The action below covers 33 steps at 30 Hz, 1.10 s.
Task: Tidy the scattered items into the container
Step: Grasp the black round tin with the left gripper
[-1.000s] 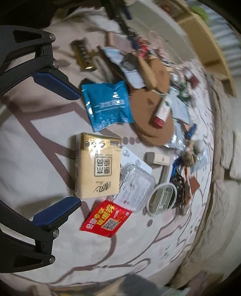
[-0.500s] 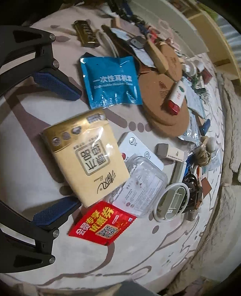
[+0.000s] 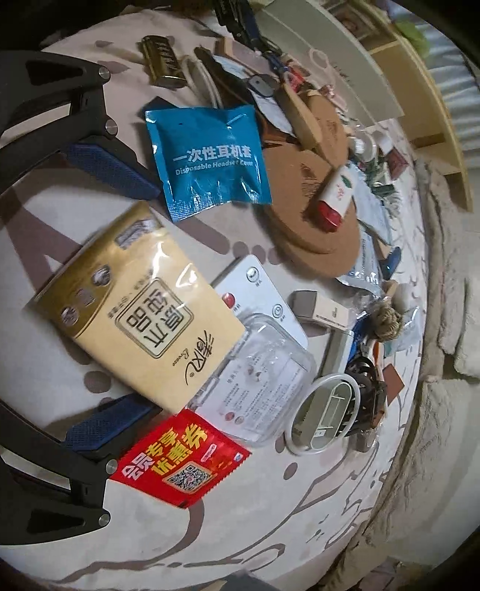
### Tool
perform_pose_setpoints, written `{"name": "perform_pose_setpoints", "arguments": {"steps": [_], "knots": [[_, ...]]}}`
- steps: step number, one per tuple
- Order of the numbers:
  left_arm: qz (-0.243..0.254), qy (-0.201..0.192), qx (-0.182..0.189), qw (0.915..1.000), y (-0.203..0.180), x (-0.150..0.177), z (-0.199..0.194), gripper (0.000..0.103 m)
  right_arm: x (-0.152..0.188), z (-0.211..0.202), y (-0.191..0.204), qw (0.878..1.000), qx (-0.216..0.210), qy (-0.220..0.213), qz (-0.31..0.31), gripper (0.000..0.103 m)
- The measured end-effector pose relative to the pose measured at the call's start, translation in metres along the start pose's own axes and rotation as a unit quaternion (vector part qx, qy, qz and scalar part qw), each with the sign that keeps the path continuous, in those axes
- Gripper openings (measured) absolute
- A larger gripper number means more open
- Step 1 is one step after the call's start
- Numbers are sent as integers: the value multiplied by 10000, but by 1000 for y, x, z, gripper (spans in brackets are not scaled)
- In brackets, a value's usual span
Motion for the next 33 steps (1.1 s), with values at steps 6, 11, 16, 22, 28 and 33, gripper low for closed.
{"name": "perform_pose_setpoints", "arguments": {"steps": [6, 11, 16, 22, 28, 33], "knots": [[-217, -146, -187, 9995, 3, -6, 2, 103, -1, -1, 2, 9999, -50, -134, -20, 103], [-211, -298, -142, 9992, 3, -5, -4, 90, -1, -1, 2, 9998, -48, -179, -40, 103], [-109, -379, -72, 9992, 1, -6, -9, 67, -1, -1, 2, 9998, -44, -177, -47, 103], [-123, -312, -31, 9994, 4, -5, -12, 49, -1, -1, 2, 9997, -39, -227, -75, 103], [-17, -137, 66, 9999, 1, 1, -20, 49, -2, -5, 1, 9994, -160, -297, -38, 103], [-16, 19, 355, 9994, 0, 17, -36, 49, -5, -15, 2, 9986, -463, -237, -55, 103]]}}
Point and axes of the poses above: each gripper's, at about its wrist camera, not at the fingertips, and z roughly the way its jaws point, y to its left, x to its underside, the point moved 9 cm from there along z, roughly the way its jaws point, and after that the axes turned 12 degrees about -x, right-handed, at the moved point
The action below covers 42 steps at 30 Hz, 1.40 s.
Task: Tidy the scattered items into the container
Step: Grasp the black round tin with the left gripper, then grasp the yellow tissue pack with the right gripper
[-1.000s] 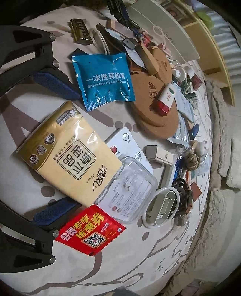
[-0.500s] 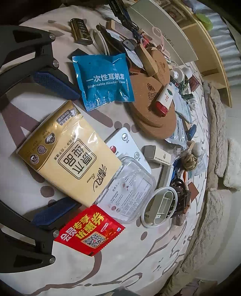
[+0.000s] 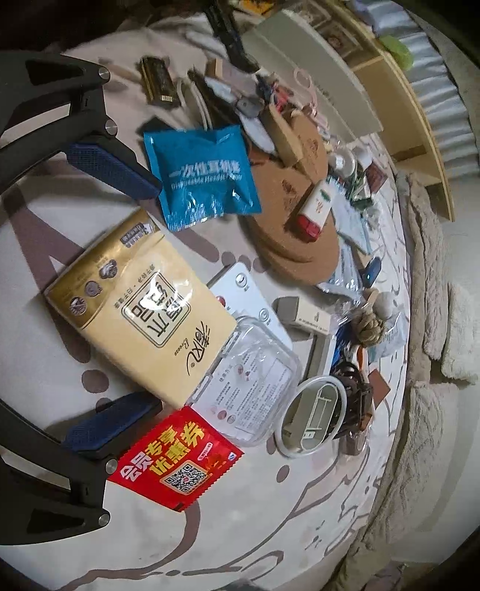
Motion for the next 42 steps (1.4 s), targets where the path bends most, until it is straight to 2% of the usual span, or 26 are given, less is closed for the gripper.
{"name": "perform_pose_setpoints", "arguments": {"steps": [3, 9, 13, 18, 23, 25, 32, 34, 37, 39, 42], "knots": [[90, -19, 11, 10000, -3, 9, -5, 49, -3, -2, -6, 9990, 262, 192, -312, 103], [196, -69, -36, 9998, -6, 11, -2, 50, -17, -3, 1, 9910, 492, 489, -1141, 103], [273, -134, -70, 9995, -6, 9, 1, 50, -16, 6, 10, 9841, 350, 833, -1532, 103], [225, -117, -58, 9997, -5, 7, 3, 52, -2, 0, 26, 9843, -66, 1015, -1440, 103], [177, -125, -91, 9997, -4, 4, 6, 54, 16, -13, 35, 9853, -208, 1126, -1271, 103], [138, -124, -104, 9998, -2, 3, 7, 58, 22, -17, 38, 9859, -262, 1143, -1195, 103], [15, -128, -323, 9994, 5, 3, 8, 77, 18, -5, 17, 9925, 346, 1099, -420, 103], [-48, -118, -329, 9994, 8, 4, 8, 87, 16, 0, 14, 9938, 289, 1055, -205, 103], [-183, -78, -290, 9994, 11, 5, 9, 88, 12, 0, 13, 9952, 318, 929, 6, 103], [-209, -72, -292, 9993, 11, 5, 8, 90, 11, 0, 10, 9945, 520, 897, 131, 103], [-256, -72, -226, 9994, 10, 6, 7, 95, 11, 0, 12, 9950, 566, 794, 204, 94]]}}
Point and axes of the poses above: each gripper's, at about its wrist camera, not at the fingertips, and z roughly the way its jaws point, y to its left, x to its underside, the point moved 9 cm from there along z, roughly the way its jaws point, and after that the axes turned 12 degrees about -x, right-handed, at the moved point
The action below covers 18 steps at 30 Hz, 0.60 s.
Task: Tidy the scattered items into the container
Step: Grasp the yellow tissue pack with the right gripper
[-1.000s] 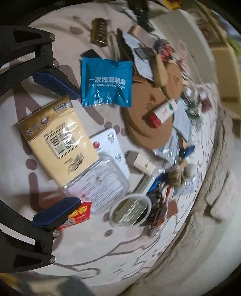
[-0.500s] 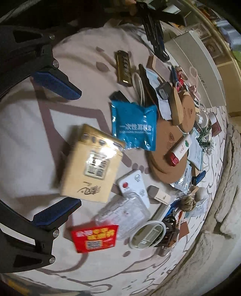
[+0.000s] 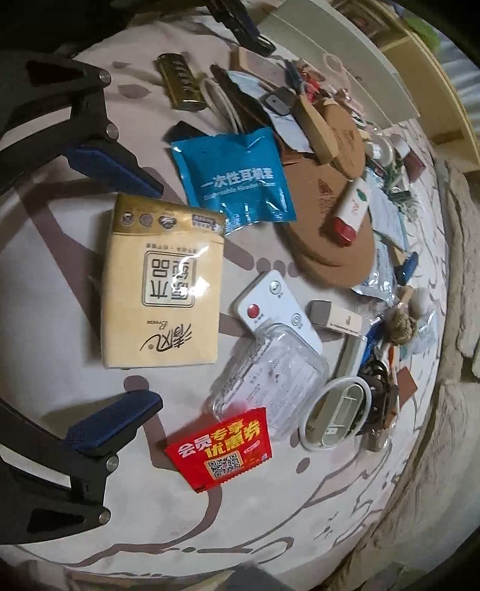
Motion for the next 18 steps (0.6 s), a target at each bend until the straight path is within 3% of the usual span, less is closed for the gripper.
{"name": "perform_pose_setpoints", "arguments": {"steps": [2, 4, 7, 12, 14, 16, 18], "knots": [[-13, 6, 21, 10000, 0, 0, 0, 96, 1, 0, 1, 10000, 14, -34, -10, 91], [-28, 17, 23, 10000, 0, 0, 0, 96, -1, -3, 2, 9998, 30, -171, -70, 75], [-71, 67, 10, 10000, 0, -2, 1, 96, -8, -11, 1, 9985, 311, -415, -199, 75], [-156, 111, -83, 9998, 1, -7, 5, 96, -15, -16, 6, 9975, 280, -611, -221, 75], [-108, 91, -163, 9998, 0, -8, 6, 94, -16, -19, 9, 9972, 239, -674, -212, 75], [-26, 40, -270, 9996, 0, -8, 6, 81, -18, -21, 14, 9968, 191, -752, -178, 75], [63, -17, -295, 9995, 0, -8, 5, 75, -21, -23, 18, 9960, 110, -880, -68, 75]]}}
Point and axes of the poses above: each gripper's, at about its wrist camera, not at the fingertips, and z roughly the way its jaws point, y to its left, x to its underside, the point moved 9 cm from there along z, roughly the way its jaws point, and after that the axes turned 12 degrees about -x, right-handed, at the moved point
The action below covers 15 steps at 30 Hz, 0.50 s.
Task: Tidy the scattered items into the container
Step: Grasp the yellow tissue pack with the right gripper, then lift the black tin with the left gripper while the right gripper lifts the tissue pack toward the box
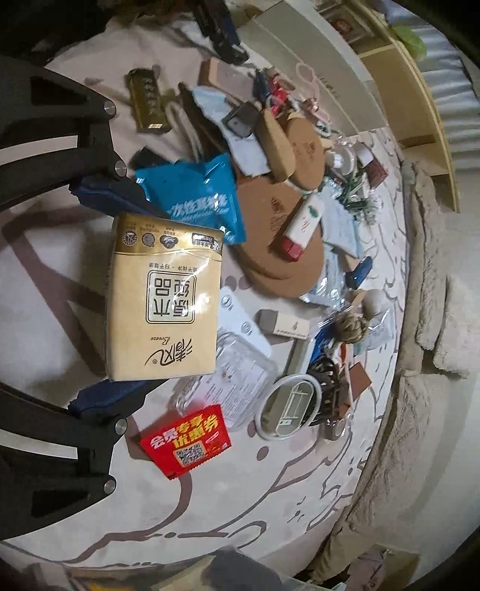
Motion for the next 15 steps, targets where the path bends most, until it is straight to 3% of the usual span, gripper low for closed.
{"name": "perform_pose_setpoints", "arguments": {"steps": [4, 15], "knots": [[152, -103, 0, 9998, -3, -1, -5, 50, -2, -2, 8, 9994, -133, -210, 227, 75], [-46, -141, 377, 9992, -1, -3, -19, 50, -5, -18, 18, 9974, 8, -591, 403, 75]]}}
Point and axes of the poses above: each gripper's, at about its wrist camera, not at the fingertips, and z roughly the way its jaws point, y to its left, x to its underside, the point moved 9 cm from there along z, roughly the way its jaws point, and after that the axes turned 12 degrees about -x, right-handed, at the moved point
